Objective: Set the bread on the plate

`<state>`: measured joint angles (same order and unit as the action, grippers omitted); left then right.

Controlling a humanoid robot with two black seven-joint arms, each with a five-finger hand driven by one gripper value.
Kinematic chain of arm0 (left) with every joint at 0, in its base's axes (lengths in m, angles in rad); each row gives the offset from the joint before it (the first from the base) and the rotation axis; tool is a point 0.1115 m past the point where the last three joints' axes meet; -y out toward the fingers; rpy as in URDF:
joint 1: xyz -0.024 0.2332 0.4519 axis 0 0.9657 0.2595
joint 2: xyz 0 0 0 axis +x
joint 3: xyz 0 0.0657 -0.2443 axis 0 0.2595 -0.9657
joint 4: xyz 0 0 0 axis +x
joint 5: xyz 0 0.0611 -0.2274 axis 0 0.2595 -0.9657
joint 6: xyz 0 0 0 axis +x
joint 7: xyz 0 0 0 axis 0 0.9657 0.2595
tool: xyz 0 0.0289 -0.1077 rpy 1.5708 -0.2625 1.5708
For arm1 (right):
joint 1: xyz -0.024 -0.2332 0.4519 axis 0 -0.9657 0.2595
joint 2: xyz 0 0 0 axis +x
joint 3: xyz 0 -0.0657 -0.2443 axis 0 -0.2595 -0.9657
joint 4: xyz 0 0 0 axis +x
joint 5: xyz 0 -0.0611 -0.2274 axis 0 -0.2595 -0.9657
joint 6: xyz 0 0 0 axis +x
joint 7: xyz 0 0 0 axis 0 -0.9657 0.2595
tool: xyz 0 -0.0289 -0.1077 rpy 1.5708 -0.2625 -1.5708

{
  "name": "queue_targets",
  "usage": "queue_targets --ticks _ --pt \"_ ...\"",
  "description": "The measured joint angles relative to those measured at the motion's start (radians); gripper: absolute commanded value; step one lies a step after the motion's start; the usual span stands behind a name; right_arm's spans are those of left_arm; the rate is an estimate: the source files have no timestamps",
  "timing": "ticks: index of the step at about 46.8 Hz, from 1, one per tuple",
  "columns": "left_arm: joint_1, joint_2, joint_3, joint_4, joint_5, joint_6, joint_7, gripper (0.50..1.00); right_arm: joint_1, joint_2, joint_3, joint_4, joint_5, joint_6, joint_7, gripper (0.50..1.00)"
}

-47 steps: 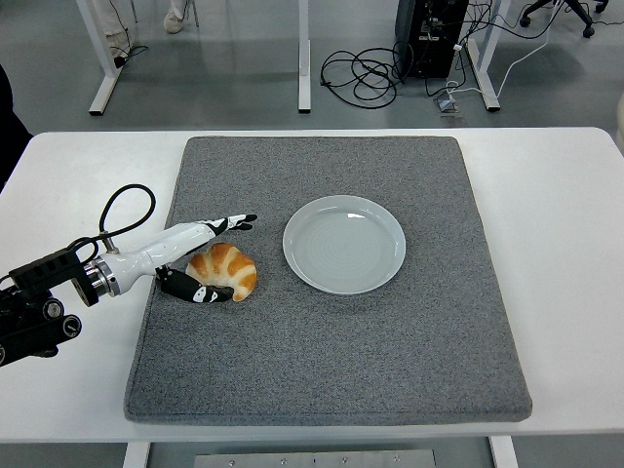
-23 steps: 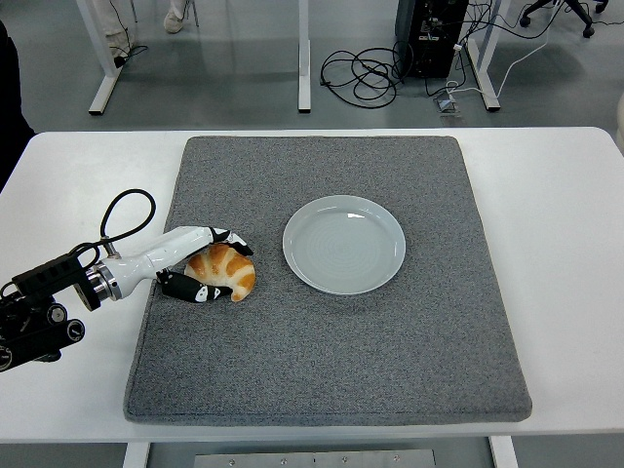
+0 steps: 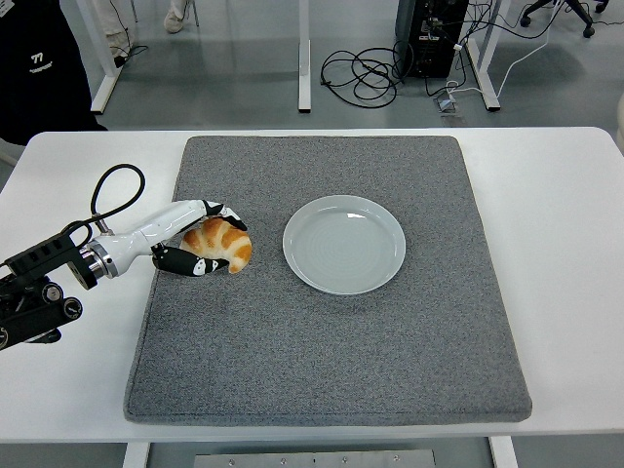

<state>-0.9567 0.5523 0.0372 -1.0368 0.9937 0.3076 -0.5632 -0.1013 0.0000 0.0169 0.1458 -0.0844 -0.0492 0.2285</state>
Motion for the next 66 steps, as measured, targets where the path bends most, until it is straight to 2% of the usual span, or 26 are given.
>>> queue_targets --ticks 12,22,30,36,42,48,53,58,62,66 --pt "-0.015 0.002 0.039 0.0 0.007 0.002 0.0 0.5 0.0 0.0 0.0 0.0 0.0 0.0 0.0 1.0" --pt "-0.026 0.005 0.027 0.0 -0.005 0.0 0.023 0.5 0.0 0.0 0.0 0.0 0.0 0.0 0.0 1.0" --pt "-0.09 0.034 0.027 -0.003 -0.062 -0.007 0.024 0.5 0.0 0.0 0.0 0.0 0.0 0.0 0.0 1.0" --pt "-0.164 0.057 0.033 -0.012 -0.092 -0.053 0.042 0.5 0.0 0.0 0.0 0.0 0.0 0.0 0.0 1.0" --pt "-0.237 0.064 0.035 -0.014 -0.094 -0.124 0.091 0.5 0.0 0.0 0.0 0.0 0.0 0.0 0.0 1.0" --pt "-0.307 0.058 0.035 -0.014 -0.094 -0.169 0.124 0.5 0.0 0.0 0.0 -0.001 0.0 0.0 0.0 1.0" --pt "-0.36 0.034 0.035 -0.013 -0.094 -0.188 0.139 0.5 0.0 0.0 0.0 -0.001 0.0 0.0 0.0 1.0" --pt "-0.409 -0.022 0.04 -0.004 -0.094 -0.199 0.163 0.5 0.0 0.0 0.0 -0.002 0.0 0.0 0.0 1.0" --pt "-0.423 -0.087 0.044 0.025 -0.093 -0.207 0.19 0.5 0.0 0.0 0.001 -0.002 0.0 0.0 0.0 1.0" --pt "-0.43 -0.182 0.045 0.09 -0.092 -0.208 0.213 0.5 0.0 0.0 0.0 -0.002 0.0 0.0 0.0 1.0"
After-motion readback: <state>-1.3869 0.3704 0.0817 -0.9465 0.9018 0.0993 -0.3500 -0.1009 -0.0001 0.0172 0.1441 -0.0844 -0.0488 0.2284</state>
